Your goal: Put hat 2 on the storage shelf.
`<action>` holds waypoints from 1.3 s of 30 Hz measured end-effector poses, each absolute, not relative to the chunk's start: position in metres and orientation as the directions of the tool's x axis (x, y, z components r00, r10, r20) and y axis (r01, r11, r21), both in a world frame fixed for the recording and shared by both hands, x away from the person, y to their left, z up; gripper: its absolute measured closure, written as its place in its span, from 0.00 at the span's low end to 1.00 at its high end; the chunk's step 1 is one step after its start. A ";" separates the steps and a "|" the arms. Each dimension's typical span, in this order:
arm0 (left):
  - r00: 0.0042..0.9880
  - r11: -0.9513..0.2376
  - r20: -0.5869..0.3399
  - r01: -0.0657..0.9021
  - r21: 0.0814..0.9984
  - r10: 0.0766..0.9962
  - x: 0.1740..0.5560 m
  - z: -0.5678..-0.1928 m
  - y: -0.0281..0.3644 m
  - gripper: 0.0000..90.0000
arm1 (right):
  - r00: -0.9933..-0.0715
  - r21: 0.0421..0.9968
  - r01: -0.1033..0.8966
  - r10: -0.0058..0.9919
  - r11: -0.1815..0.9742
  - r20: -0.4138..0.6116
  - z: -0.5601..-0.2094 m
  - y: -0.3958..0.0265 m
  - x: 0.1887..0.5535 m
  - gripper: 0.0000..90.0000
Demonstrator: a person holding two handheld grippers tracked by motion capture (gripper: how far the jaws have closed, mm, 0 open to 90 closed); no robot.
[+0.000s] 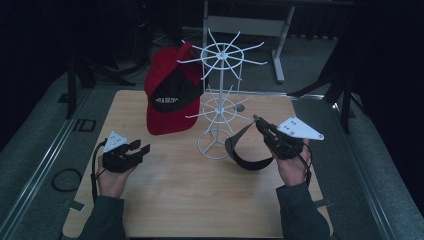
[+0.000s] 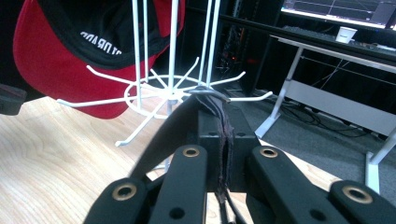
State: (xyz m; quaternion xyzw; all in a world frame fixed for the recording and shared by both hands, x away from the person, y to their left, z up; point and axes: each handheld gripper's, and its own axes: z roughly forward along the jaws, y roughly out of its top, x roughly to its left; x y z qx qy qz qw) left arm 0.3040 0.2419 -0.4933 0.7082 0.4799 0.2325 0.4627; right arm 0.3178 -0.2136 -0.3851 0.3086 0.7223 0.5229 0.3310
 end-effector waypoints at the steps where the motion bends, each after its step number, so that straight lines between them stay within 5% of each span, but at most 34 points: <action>1: 0.431 -0.111 -0.114 0.465 0.878 0.895 0.304 -0.493 0.242 0.62 | -0.589 0.960 0.098 0.793 0.262 -0.157 -0.385 -0.214 0.318 0.98; 39: 0.429 -0.104 -0.120 0.462 0.881 0.895 0.304 -0.493 0.243 0.61 | -0.586 0.992 0.100 0.810 0.073 0.000 -0.337 -0.233 0.340 0.97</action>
